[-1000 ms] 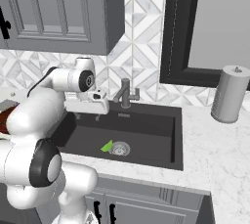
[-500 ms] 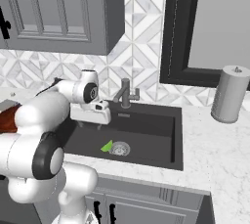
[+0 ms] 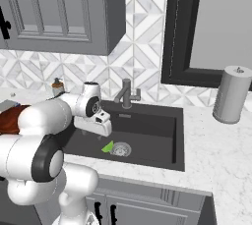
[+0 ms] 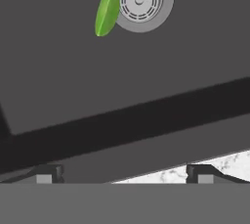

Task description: Pick the lemon wedge from the sink and place it in the bowl. Then pick the bowl and place it in the microwave. Then close the microwave door and press the start button.

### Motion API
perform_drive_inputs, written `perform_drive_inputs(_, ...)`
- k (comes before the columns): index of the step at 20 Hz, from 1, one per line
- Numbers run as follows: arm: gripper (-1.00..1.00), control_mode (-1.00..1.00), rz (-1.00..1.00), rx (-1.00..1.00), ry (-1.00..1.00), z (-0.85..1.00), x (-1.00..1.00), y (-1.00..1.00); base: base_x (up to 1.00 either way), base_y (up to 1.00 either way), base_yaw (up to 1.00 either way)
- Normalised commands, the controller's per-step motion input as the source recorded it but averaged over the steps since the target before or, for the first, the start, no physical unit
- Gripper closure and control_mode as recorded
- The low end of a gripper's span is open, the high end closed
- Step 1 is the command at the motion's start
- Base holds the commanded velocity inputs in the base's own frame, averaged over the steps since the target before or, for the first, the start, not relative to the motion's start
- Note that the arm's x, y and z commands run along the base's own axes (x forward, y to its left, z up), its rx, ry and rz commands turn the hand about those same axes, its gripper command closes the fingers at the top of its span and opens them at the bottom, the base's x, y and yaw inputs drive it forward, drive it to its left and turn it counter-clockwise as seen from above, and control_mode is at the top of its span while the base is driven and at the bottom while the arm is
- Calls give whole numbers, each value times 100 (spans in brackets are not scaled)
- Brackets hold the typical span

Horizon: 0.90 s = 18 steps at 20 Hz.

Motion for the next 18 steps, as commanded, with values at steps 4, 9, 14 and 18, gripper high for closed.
perform_drive_inputs(4, -100, -100, -14, -2, 0, -18, 4, 0, 0, 0, 0)
perform_drive_inputs(9, -100, -100, -12, 0, 2, -12, 13, 0, 0, 0, 0)
perform_drive_inputs(14, -100, -100, -8, -5, 2, -32, 25, 1, 0, 0, 0)
perform_drive_inputs(18, -100, -100, -4, -8, 0, -35, 30, 16, 0, 0, 0)
